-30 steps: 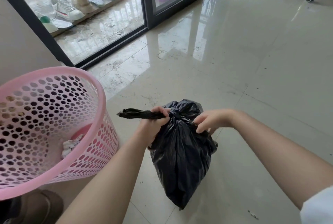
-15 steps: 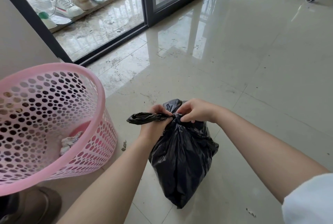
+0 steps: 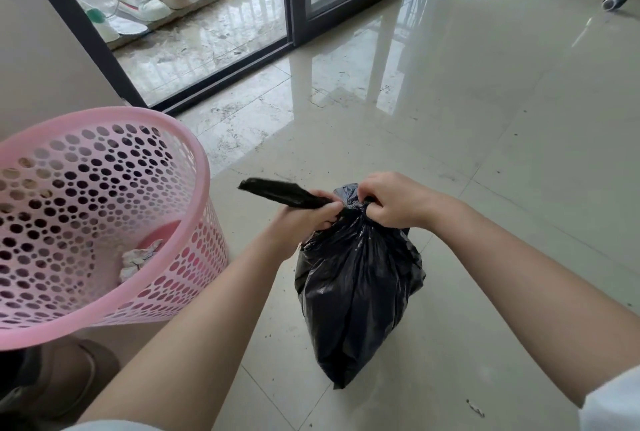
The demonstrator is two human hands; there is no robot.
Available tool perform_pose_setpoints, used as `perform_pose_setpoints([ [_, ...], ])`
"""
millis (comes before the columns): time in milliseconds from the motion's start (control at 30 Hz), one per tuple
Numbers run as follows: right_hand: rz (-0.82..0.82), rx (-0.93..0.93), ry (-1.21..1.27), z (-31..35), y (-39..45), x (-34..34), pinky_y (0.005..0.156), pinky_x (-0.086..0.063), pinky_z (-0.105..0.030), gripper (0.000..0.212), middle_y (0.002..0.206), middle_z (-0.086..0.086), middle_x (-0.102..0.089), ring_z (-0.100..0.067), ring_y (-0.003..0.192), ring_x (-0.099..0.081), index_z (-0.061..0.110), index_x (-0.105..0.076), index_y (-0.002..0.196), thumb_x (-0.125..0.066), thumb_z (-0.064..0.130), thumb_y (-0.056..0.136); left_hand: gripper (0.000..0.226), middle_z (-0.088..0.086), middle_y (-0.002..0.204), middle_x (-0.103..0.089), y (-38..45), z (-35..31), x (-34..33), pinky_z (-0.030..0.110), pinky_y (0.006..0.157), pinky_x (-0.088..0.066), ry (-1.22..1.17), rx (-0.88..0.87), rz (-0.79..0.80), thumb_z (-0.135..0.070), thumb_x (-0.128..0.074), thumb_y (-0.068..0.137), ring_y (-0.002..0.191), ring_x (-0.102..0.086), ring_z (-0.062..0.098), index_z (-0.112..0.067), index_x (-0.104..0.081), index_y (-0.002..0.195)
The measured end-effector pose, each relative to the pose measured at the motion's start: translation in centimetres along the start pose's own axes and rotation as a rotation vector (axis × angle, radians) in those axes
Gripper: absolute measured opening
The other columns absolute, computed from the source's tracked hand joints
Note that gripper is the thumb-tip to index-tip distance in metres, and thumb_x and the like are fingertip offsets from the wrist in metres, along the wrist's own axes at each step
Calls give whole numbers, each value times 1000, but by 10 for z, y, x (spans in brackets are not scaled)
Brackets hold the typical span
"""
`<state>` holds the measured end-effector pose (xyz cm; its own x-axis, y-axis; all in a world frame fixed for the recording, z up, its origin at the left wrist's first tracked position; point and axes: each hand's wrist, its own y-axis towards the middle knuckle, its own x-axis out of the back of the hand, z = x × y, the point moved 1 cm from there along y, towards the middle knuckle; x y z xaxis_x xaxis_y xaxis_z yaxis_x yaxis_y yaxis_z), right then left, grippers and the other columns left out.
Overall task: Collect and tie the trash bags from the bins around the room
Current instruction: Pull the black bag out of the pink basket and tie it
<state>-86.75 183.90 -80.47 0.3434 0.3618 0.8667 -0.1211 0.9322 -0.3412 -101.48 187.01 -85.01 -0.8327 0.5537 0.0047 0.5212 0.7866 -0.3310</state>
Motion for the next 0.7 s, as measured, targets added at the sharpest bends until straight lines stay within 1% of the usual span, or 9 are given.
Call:
perform_pose_setpoints([
  [67, -6, 22, -35, -1, 0, -2, 86, -41, -36, 23, 101, -16, -57, -29, 94, -51, -5, -57, 101, -43, 5, 86, 25, -3, 80, -59, -2, -4, 1, 17, 74, -47, -73, 39, 27, -12, -43, 97, 75, -57, 6, -18, -57, 78],
  [133, 40, 44, -55, -2, 0, -5, 86, -41, -37, 19, 93, -12, -52, -29, 94, -51, -3, -55, 97, -42, 8, 89, 30, -2, 84, -58, -2, -6, 4, 24, 83, -45, -118, 50, 43, -13, -35, 100, 82, -56, 9, -17, -57, 79],
  [233, 96, 76, -60, 2, 1, -12, 83, -40, -37, 11, 88, -7, -46, -23, 85, -46, 7, -45, 84, -39, 10, 92, 33, 1, 82, -56, -1, -9, 6, 24, 76, -45, -125, 56, 10, -10, -31, 100, 76, -53, 11, -14, -54, 76],
  [333, 38, 88, -18, 8, 4, -17, 78, -36, -33, 12, 89, -7, -46, -21, 86, -45, 8, -44, 85, -36, 11, 94, 34, 2, 78, -57, -1, -10, 8, 25, 73, -46, -216, 65, -94, -12, -33, 100, 73, -54, 14, -12, -53, 74],
  [400, 9, 78, -28, 5, 1, -17, 76, -30, -27, 17, 96, -6, -47, -20, 94, -47, 5, -50, 98, -34, 9, 94, 38, 1, 68, -59, 0, -13, 11, 27, 75, -47, -433, 60, -134, -14, -33, 100, 73, -53, 16, -9, -52, 68],
  [467, 13, 64, -186, 1, -3, -15, 74, -28, -23, 16, 105, -1, -45, -20, 102, -50, 8, -46, 103, -33, 7, 93, 41, -2, 50, -55, 0, -18, 14, 27, 76, -44, -718, 18, -107, -16, -30, 101, 68, -49, 16, -9, -44, 63],
  [533, -11, 16, -389, 4, -7, -13, 70, -30, -29, 12, 115, -9, -49, -28, 106, -53, 10, -41, 97, -33, 5, 90, 45, -4, 41, -43, 0, -24, 15, 27, 69, -41, -787, -25, -82, -22, -26, 102, 57, -40, 16, -12, -35, 59],
  [633, -22, -46, -511, 9, -8, -19, 73, -38, -34, 18, 121, -13, -49, -30, 110, -54, 9, -44, 103, -33, 5, 90, 63, -7, 35, -27, 7, -23, 11, 19, 45, -36, -585, -14, -132, -35, -21, 101, 38, -29, 12, -18, -30, 42],
  [700, 4, -62, -590, 9, -8, -29, 82, -44, -37, 25, 123, -13, -51, -29, 112, -54, 7, -44, 112, -31, 8, 91, 69, -10, 31, -20, 10, -18, 8, 12, 34, -21, -458, -5, -198, -39, -21, 101, 29, -20, 8, -22, -24, 34],
])
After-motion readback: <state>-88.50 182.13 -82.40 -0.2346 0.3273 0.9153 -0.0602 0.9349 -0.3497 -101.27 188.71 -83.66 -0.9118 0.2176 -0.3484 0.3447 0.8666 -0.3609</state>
